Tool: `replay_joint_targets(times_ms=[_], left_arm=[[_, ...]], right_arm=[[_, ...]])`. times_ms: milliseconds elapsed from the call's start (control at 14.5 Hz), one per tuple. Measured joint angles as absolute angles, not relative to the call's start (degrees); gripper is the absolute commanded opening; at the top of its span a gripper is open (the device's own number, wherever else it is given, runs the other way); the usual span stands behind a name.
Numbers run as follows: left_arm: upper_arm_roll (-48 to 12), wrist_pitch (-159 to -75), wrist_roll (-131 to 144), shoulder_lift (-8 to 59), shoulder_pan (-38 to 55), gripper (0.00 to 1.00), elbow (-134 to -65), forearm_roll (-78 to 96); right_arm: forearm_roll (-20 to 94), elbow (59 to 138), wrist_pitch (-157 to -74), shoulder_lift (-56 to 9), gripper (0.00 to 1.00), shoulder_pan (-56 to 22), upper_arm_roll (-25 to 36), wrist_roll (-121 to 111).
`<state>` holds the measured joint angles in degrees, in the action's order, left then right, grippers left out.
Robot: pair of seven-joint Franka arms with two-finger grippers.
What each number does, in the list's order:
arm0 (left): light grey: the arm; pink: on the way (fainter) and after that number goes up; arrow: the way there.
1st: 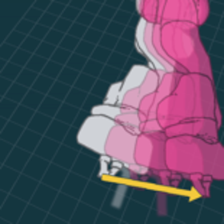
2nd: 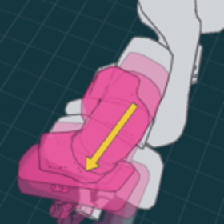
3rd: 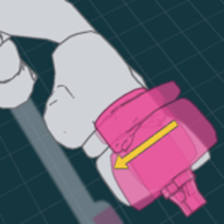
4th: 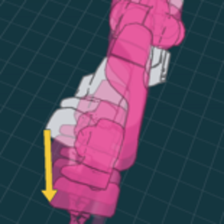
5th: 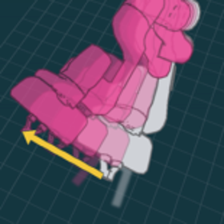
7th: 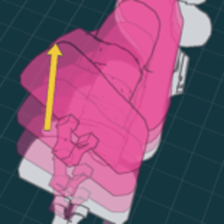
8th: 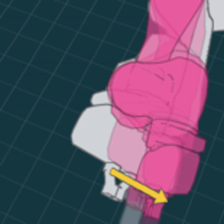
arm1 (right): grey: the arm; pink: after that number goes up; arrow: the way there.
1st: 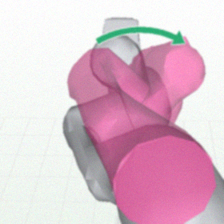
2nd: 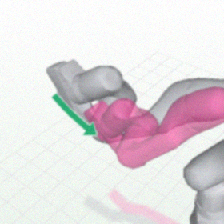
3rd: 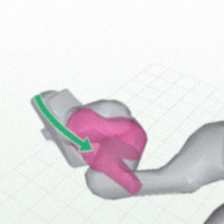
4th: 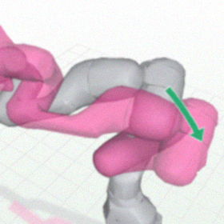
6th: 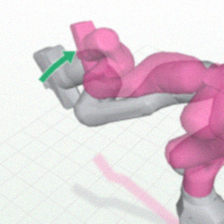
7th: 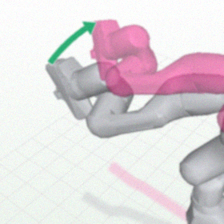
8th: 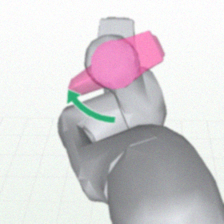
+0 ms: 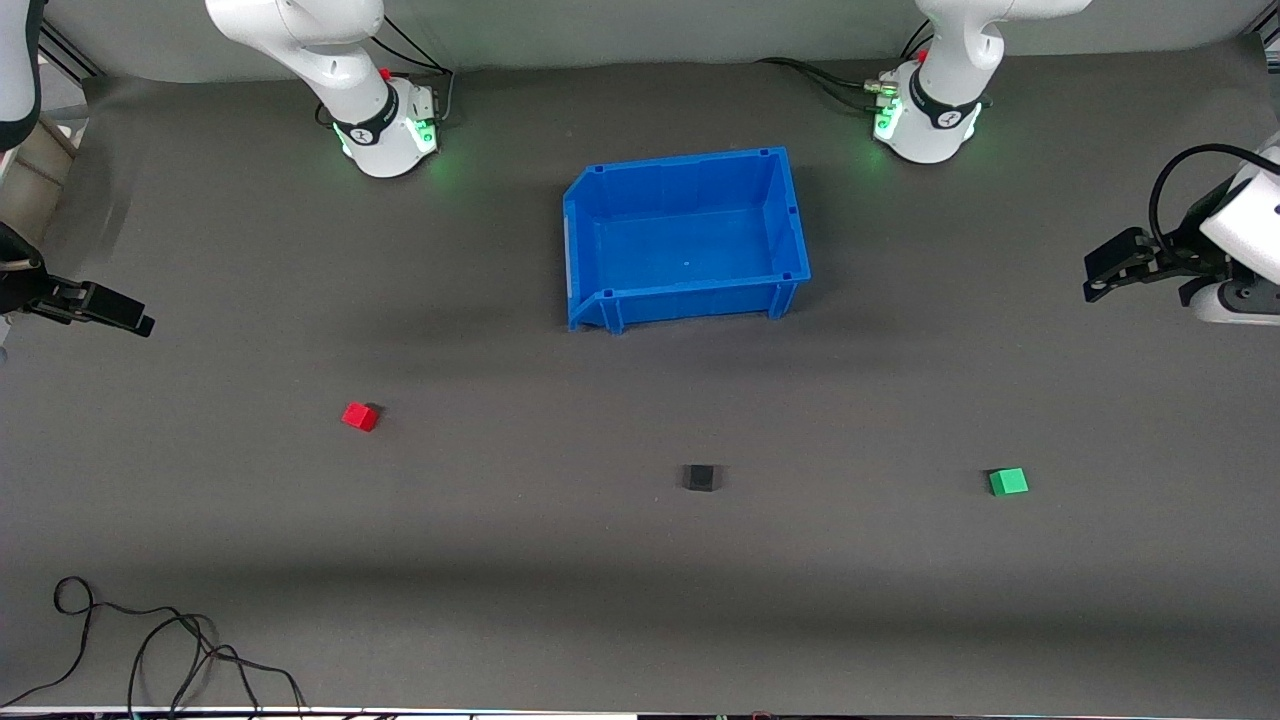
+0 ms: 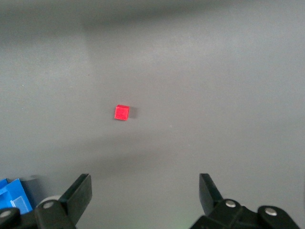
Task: Attach green and red cubes to black cube
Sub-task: 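Reach the right gripper to the red cube while the left gripper reaches the green cube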
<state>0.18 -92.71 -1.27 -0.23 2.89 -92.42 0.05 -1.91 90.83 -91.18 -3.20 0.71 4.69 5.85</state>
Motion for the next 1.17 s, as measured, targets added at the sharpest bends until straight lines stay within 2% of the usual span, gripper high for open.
replay_joint_targets(times_ms=[759,966,1172], left_arm=[[0.3,-92.7,-0.6,-0.2,2.9,1.0,-91.6,0.1],[0.5,-92.7,7.3,-0.2,2.8,1.0,-91.4,0.1],[0.5,-92.8,21.3,0.0,2.8,1.0,-90.9,0.1]], right_arm=[[-1.0,90.9,-91.9,-3.5,1.0,0.7,4.6,6.0],[4.4,91.7,-93.4,-4.5,1.0,0.7,4.6,7.3],[5.1,93.3,-94.4,-7.6,1.0,0.8,4.7,7.7]])
